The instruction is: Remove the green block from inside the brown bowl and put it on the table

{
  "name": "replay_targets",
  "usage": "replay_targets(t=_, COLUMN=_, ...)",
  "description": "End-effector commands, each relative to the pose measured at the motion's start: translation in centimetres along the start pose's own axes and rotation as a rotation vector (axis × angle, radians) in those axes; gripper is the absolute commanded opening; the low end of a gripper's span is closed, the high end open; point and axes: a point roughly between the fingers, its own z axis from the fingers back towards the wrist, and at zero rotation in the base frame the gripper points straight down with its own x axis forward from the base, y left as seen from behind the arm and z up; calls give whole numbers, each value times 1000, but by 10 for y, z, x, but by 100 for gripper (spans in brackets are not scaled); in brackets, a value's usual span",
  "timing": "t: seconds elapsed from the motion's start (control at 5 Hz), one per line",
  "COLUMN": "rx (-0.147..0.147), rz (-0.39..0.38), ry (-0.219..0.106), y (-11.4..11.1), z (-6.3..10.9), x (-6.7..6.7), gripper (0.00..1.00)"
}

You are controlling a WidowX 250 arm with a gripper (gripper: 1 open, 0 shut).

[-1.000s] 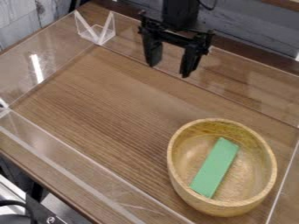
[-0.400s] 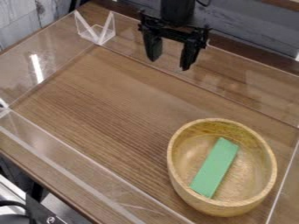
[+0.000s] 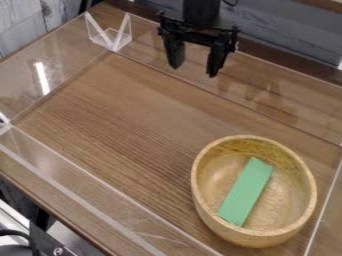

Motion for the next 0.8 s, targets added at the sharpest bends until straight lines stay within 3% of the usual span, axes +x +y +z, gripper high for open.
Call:
replay_targets(t=0.0, rx=-9, rz=20, ry=-76, y=3, z=17, x=14, gripper=100)
replay_targets(t=0.6, rx=-24, rz=37, ry=-102, y=2, z=11, x=29, gripper=100)
